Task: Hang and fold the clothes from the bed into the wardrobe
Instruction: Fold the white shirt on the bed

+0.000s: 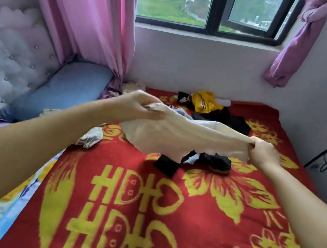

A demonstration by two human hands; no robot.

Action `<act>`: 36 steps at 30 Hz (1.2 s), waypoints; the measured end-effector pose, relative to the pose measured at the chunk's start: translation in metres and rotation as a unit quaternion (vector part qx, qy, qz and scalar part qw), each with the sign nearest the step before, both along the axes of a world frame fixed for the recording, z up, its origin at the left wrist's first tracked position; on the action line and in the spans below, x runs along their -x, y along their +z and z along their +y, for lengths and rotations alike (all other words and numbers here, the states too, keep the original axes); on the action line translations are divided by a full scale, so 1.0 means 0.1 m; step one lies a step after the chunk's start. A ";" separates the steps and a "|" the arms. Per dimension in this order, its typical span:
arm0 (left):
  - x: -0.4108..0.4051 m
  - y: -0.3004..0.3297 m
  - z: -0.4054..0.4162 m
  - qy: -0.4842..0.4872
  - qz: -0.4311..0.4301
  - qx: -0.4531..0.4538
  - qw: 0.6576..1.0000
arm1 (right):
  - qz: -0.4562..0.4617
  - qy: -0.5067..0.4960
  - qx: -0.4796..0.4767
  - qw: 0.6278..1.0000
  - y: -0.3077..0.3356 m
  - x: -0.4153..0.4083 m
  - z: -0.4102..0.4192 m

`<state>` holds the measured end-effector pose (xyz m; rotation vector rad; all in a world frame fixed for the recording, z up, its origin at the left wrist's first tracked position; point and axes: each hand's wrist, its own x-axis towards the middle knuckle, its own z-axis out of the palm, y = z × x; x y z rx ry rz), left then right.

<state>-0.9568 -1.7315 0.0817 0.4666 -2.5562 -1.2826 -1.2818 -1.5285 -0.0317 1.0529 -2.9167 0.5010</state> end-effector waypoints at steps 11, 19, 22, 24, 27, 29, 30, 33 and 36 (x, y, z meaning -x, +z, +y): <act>-0.27 -3.05 1.89 -0.270 -0.298 0.006 0.915 | -0.225 -0.093 -0.019 0.970 -2.20 -0.49 1.10; -0.29 -3.86 2.60 -0.297 -0.244 -0.056 0.921 | -0.197 0.248 -0.058 0.947 -2.61 -1.06 0.55; -0.30 -4.02 2.68 -0.288 -0.240 -0.097 0.922 | -0.243 0.367 -0.168 0.882 -2.89 -1.48 0.36; -0.32 -4.08 2.68 -0.278 -0.241 -0.123 0.922 | -0.284 0.351 -0.248 0.857 -3.08 -1.56 0.45; -0.36 -4.17 2.70 -0.267 -0.257 -0.151 0.916 | -0.281 0.409 -0.412 0.764 -3.28 -1.57 0.88; -0.36 -4.21 2.68 -0.264 -0.278 -0.196 0.903 | -0.235 0.469 -0.509 0.683 -3.39 -1.59 1.22; -0.34 -4.22 2.64 -0.246 -0.287 -0.236 0.895 | -0.224 0.489 -0.536 0.651 -3.42 -1.61 1.36; -0.24 -4.23 2.46 -0.193 -0.303 -0.333 0.872 | -0.230 0.516 -0.495 0.660 -3.44 -1.63 1.44; -0.12 -4.23 2.13 -0.131 -0.314 -0.384 0.858 | -0.332 0.412 -0.408 0.744 -3.38 -1.46 1.14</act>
